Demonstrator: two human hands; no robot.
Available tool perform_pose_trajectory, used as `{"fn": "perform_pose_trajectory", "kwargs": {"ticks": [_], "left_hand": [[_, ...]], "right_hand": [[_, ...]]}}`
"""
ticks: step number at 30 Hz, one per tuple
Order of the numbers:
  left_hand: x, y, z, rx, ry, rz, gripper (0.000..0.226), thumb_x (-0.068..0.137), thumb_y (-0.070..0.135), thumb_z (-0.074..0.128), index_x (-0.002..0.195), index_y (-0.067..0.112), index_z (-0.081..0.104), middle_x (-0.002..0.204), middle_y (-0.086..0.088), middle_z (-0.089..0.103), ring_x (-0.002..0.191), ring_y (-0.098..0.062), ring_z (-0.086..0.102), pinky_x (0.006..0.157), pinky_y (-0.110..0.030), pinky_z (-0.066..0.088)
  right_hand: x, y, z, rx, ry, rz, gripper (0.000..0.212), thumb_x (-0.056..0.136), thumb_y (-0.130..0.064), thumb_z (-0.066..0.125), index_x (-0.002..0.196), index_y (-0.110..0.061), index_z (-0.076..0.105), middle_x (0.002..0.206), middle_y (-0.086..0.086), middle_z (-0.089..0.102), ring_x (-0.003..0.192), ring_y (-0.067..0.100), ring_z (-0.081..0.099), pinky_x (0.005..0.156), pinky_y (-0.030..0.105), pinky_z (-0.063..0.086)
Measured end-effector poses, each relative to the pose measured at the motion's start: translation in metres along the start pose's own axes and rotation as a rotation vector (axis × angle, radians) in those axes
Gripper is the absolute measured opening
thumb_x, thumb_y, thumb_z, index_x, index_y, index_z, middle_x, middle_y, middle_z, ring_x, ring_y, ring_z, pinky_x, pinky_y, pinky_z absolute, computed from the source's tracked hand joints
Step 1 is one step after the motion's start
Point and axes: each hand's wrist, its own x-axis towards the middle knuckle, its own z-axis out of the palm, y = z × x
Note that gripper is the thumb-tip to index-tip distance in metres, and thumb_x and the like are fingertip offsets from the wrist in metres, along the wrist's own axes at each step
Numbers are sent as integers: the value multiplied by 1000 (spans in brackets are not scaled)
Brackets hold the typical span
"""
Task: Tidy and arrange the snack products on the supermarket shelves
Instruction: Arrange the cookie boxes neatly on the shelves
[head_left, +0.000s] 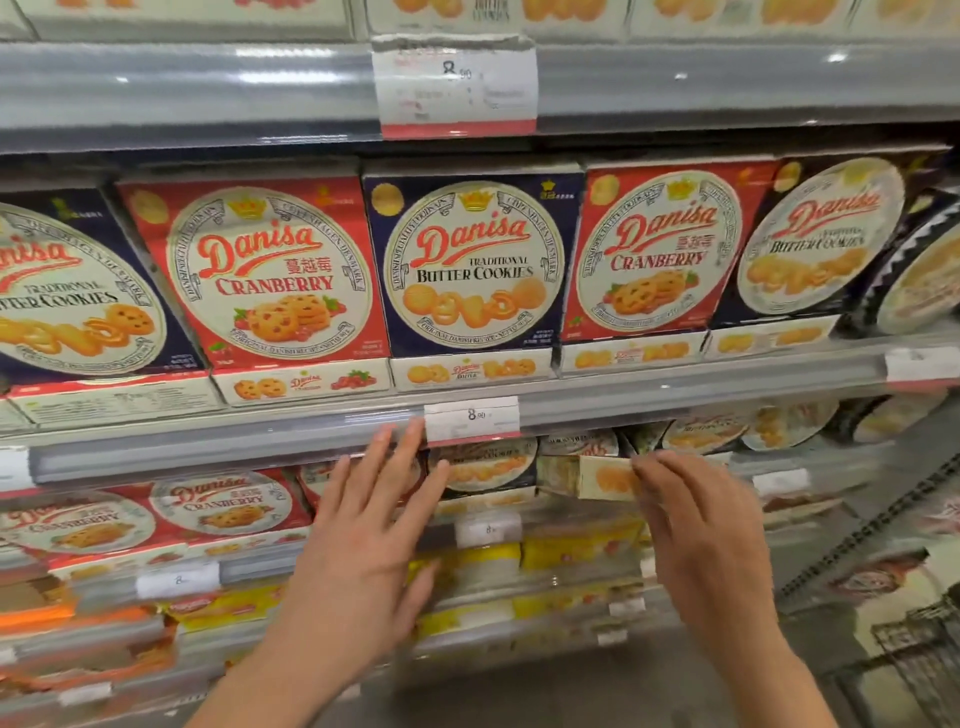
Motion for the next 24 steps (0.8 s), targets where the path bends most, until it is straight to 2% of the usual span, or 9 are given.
{"fn": "perform_pose_trajectory", "kwargs": {"ticks": [3, 6, 9, 11, 14, 18, 22, 24], "left_hand": [[0, 0, -2, 48, -12, 7, 95, 74, 39, 82, 156, 20, 37, 169, -11, 6, 155, -35, 10, 118, -58, 22], [1, 1, -3, 61, -26, -1, 91, 75, 40, 81, 154, 19, 40, 169, -11, 7, 155, -35, 10, 115, -63, 31], [0, 0, -2, 57, -30, -16, 89, 76, 39, 81, 153, 19, 42, 169, -10, 8, 155, -34, 11, 114, -63, 34], [0, 0, -1, 60, -24, -16, 87, 76, 40, 80, 153, 19, 43, 169, -10, 8, 155, -33, 10, 115, -62, 33], [0, 0, 0, 55, -17, -19, 85, 78, 39, 79, 152, 19, 44, 169, -9, 7, 156, -32, 8, 116, -62, 32], [0, 1, 2, 58, -14, -26, 83, 77, 39, 79, 151, 19, 46, 169, -9, 8, 156, -32, 9, 116, -61, 32], [1, 0, 4, 66, -15, -21, 83, 76, 38, 80, 150, 20, 47, 169, -9, 8, 156, -32, 9, 117, -58, 24], [1, -1, 5, 71, -18, -20, 82, 76, 39, 79, 150, 20, 48, 169, -9, 8, 156, -32, 9, 117, -58, 25]], "right_hand": [[14, 1, 6, -26, 22, -92, 35, 96, -28, 54, 120, -8, 71, 121, 13, 65, 110, 33, 59, 91, 44, 43], [22, 6, 12, -32, 3, -138, 30, 94, -21, 60, 120, -9, 70, 120, 15, 64, 110, 35, 59, 89, 46, 42], [26, 14, 15, -46, -2, -157, 29, 91, -11, 66, 120, -9, 69, 120, 15, 64, 110, 36, 59, 90, 46, 41], [28, 16, 15, -57, 6, -170, 30, 89, -4, 73, 119, -8, 70, 118, 16, 65, 109, 37, 59, 91, 47, 41], [29, 18, 18, -59, 5, -169, 36, 81, -6, 79, 116, -6, 71, 116, 18, 66, 106, 38, 61, 90, 49, 45], [27, 22, 26, -52, -21, -164, 31, 88, -4, 74, 119, -6, 69, 115, 18, 65, 106, 39, 60, 90, 49, 45], [31, 26, 32, -31, -28, -148, 29, 93, -3, 68, 122, -6, 68, 111, 15, 65, 102, 36, 60, 87, 48, 46], [35, 26, 35, -32, -34, -153, 35, 89, 3, 70, 122, -7, 67, 108, 14, 65, 99, 35, 59, 86, 47, 46]]}}
